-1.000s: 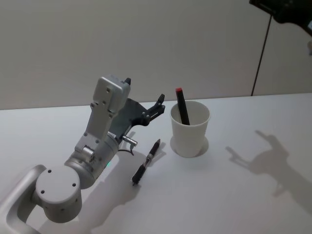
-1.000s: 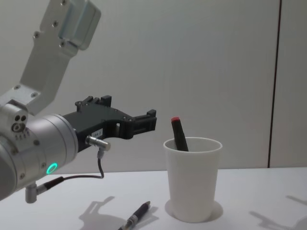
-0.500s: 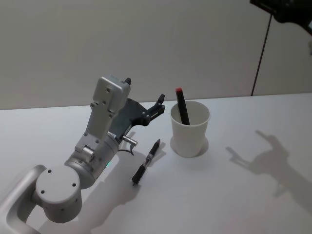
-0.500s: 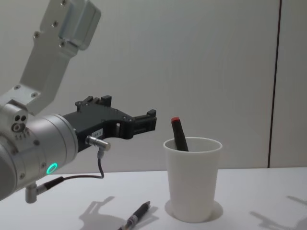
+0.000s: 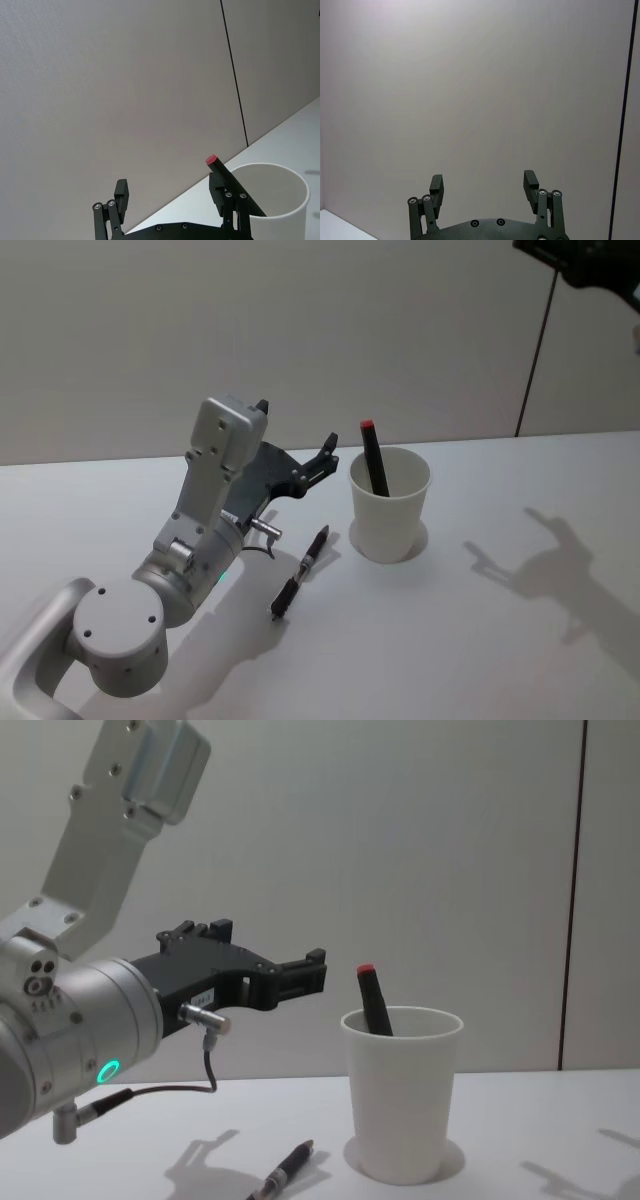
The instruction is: Place the pen into the pen holder.
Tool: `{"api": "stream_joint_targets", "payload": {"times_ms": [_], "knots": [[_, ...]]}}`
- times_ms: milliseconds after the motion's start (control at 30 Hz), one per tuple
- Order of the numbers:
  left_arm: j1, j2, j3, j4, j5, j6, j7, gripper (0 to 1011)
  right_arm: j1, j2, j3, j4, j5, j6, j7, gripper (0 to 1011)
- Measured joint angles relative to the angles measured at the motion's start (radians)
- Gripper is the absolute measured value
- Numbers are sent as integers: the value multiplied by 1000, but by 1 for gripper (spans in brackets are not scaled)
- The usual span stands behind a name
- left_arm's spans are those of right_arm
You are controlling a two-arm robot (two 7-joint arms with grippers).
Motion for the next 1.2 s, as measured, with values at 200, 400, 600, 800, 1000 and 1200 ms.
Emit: {"api": "stream_joint_targets", "payload": {"times_ms": [200,400,600,800,1000,1200], "knots": [[0,0,0,0,0,0,0,1001,-26,-5,-7,15,-20,-19,-15,1002],[0,0,0,0,0,0,0,1001,-78,-16,-21,47,-61,-58,-44,1002],[0,0,0,0,0,0,0,1001,-136,-29,-36,80,-106,-101,-76,1002],[0,0,0,0,0,0,0,1001,-195,-41,-52,115,-152,-145,-109,1002],[0,0,0,0,0,0,0,1001,-253,-53,-68,148,-196,-188,-141,1002],[0,0,0,0,0,0,0,1001,-304,-64,-81,179,-236,-227,-169,1002]]}}
